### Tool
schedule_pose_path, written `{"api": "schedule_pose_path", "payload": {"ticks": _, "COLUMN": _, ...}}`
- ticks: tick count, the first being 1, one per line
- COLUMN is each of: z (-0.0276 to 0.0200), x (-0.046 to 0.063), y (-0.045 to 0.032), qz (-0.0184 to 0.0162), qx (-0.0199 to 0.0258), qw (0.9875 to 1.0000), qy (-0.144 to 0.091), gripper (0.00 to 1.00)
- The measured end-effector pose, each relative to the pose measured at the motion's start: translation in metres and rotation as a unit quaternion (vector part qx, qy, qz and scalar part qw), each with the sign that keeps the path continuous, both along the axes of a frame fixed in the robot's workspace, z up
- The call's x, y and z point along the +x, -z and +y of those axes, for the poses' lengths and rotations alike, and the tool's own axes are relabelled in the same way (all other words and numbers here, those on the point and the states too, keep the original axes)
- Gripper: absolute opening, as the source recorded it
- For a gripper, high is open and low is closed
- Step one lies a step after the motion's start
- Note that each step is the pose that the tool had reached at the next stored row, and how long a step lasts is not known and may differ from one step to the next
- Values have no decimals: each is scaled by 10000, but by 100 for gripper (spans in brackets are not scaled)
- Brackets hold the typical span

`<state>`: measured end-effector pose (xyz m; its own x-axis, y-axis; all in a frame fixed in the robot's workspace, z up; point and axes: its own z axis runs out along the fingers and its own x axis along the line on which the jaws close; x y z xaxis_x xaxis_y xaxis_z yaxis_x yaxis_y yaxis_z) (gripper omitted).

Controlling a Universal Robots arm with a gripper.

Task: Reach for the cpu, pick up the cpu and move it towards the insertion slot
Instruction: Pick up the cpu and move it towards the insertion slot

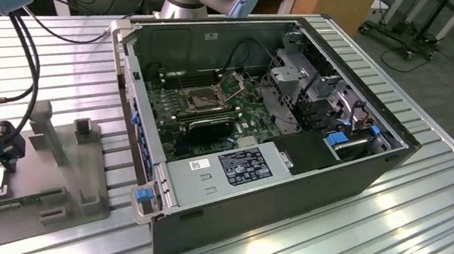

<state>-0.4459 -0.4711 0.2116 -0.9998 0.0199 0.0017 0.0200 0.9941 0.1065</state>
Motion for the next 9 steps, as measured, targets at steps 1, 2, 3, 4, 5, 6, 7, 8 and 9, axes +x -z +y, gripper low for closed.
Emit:
{"api": "schedule_pose_path", "payload": {"ticks": 1, "z": 0, "x": 0, "y": 4, "qz": 0, "qx": 0, "qw": 10000, "qy": 0, "gripper": 93}}
{"api": "schedule_pose_path", "payload": {"ticks": 2, "z": 0, "x": 0, "y": 4, "qz": 0, "qx": 0, "qw": 10000, "qy": 0, "gripper": 93}}
{"api": "schedule_pose_path", "payload": {"ticks": 3, "z": 0, "x": 0, "y": 4, "qz": 0, "qx": 0, "qw": 10000, "qy": 0, "gripper": 93}}
{"api": "schedule_pose_path", "payload": {"ticks": 4, "z": 0, "x": 0, "y": 4, "qz": 0, "qx": 0, "qw": 10000, "qy": 0, "gripper": 93}}
{"api": "schedule_pose_path", "payload": {"ticks": 5, "z": 0, "x": 0, "y": 5, "qz": 0, "qx": 0, "qw": 10000, "qy": 0, "gripper": 93}}
{"api": "schedule_pose_path", "payload": {"ticks": 6, "z": 0, "x": 0, "y": 5, "qz": 0, "qx": 0, "qw": 10000, "qy": 0, "gripper": 93}}
{"api": "schedule_pose_path", "payload": {"ticks": 7, "z": 0, "x": 0, "y": 5, "qz": 0, "qx": 0, "qw": 10000, "qy": 0, "gripper": 93}}
{"api": "schedule_pose_path", "payload": {"ticks": 8, "z": 0, "x": 0, "y": 5, "qz": 0, "qx": 0, "qw": 10000, "qy": 0, "gripper": 93}}
{"api": "schedule_pose_path", "payload": {"ticks": 9, "z": 0, "x": 0, "y": 6, "qz": 0, "qx": 0, "qw": 10000, "qy": 0, "gripper": 93}}
